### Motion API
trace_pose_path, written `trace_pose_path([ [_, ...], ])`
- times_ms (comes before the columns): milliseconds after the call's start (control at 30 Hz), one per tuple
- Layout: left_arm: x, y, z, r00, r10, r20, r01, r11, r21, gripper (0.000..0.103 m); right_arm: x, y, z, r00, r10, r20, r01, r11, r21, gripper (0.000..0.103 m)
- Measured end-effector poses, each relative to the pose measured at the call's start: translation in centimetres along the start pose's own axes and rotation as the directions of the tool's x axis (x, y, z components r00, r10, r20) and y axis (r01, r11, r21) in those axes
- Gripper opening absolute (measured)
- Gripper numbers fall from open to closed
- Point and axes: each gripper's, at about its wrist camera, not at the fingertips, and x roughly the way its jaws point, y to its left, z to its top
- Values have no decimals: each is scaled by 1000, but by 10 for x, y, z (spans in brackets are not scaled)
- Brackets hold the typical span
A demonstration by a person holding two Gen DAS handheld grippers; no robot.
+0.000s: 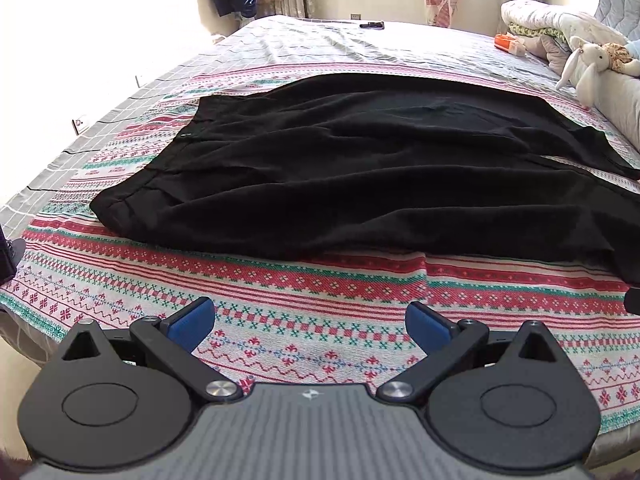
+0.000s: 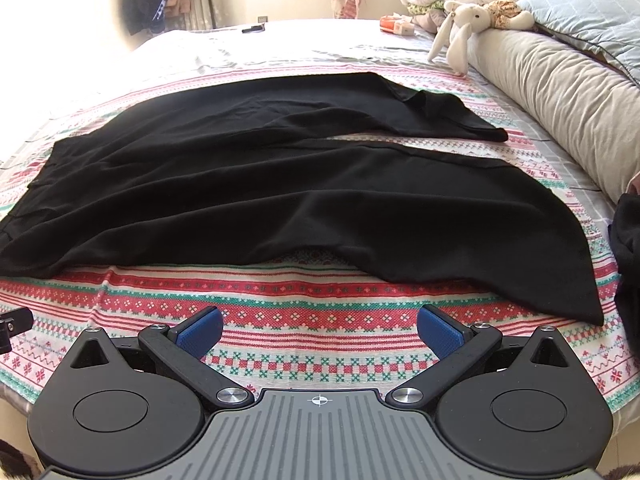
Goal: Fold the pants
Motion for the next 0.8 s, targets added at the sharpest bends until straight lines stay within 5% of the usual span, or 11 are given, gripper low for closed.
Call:
trace_pose_path([
  [233, 23, 24, 7, 1000, 25, -6, -25, 1000, -4, 103, 29, -5, 2, 999, 14, -49, -14, 1000, 4, 103],
  [333, 36, 40, 13, 997, -10, -74, 7, 999, -38, 103, 40, -10, 4, 996, 55, -76, -53, 998, 30, 103],
  [600, 75, 100, 20, 993, -40, -109, 13, 972, -234, 103, 67, -31, 9, 987, 141, -76, -118, 962, 248, 103],
  [800, 105, 149, 18, 995, -9, -96, -27, 930, -366, 103, 71, -21, 11, 983, 185, -13, -176, 954, 244, 103],
])
